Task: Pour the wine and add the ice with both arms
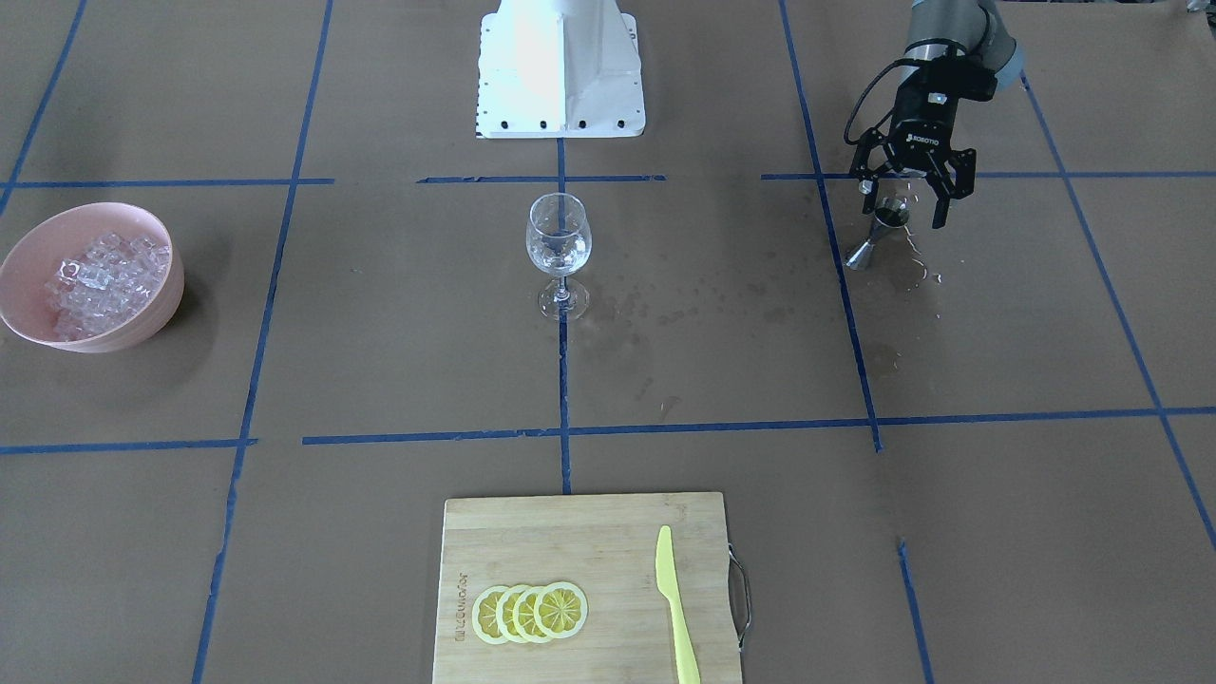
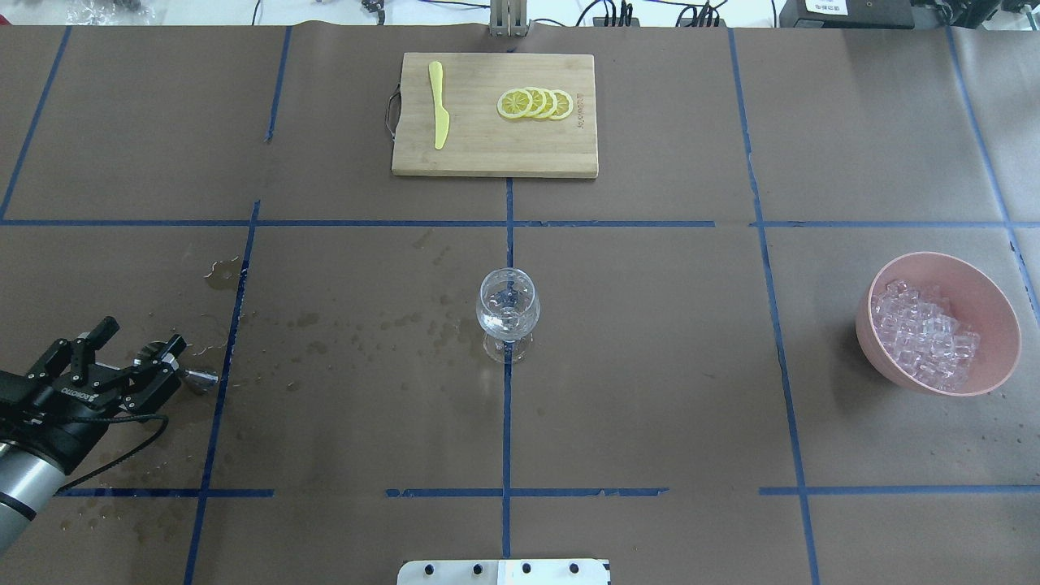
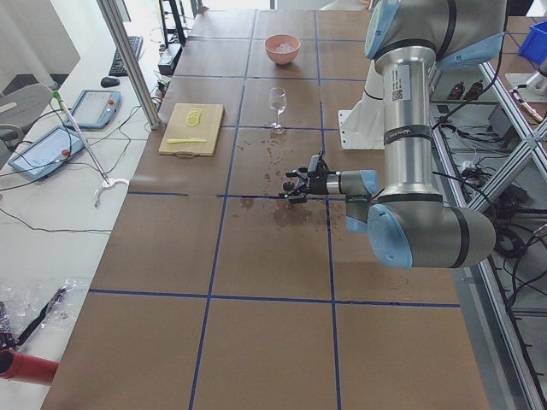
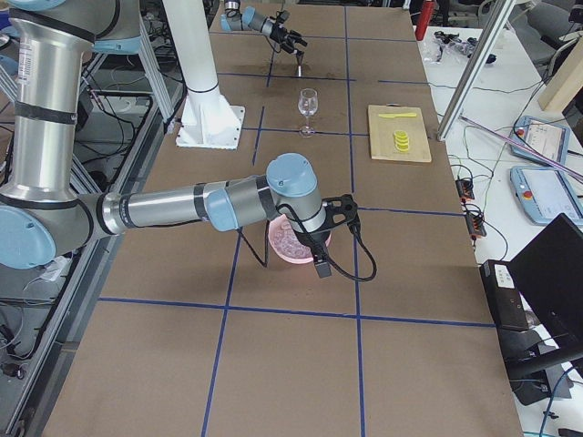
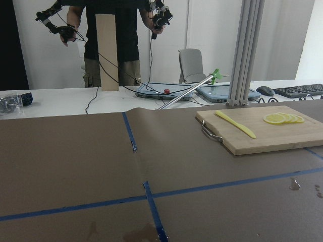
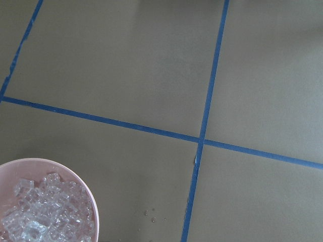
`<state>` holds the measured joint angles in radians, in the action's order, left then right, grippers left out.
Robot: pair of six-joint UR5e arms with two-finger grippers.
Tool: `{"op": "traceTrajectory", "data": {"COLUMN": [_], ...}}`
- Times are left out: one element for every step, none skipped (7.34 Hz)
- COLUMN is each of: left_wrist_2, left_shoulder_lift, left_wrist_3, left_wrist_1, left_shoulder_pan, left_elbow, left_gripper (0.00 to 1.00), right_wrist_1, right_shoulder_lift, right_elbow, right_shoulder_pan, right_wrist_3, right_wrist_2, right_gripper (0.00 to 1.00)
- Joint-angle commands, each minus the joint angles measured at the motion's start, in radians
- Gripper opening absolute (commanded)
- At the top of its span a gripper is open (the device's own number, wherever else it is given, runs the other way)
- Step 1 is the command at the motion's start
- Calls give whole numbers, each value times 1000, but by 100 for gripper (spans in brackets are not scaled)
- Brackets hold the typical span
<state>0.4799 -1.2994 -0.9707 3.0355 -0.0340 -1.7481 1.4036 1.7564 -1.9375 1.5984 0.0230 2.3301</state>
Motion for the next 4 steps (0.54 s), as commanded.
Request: {"op": "traceTrajectory", "data": {"left_wrist_2": [-46, -56, -57, -57], "left_shoulder_lift": [-26, -50, -64, -67], "left_wrist_3": [-17, -26, -31, -37], "left_wrist_1": [0, 0, 0, 2], "left_shoulder_pan": [41, 52, 54, 55], "left_elbow": [33, 71, 93, 107], "left_gripper": [100, 100, 100, 96], "right_wrist_1": [0, 0, 1, 0], "right_shoulder_lift": [0, 0, 0, 0], "right_elbow": [0, 0, 0, 0], "right_shoulder_pan": [0, 0, 0, 0], "right_wrist_3": [0, 0, 0, 0], "right_wrist_2": [0, 0, 0, 0], "right_gripper": [100, 100, 100, 100]}}
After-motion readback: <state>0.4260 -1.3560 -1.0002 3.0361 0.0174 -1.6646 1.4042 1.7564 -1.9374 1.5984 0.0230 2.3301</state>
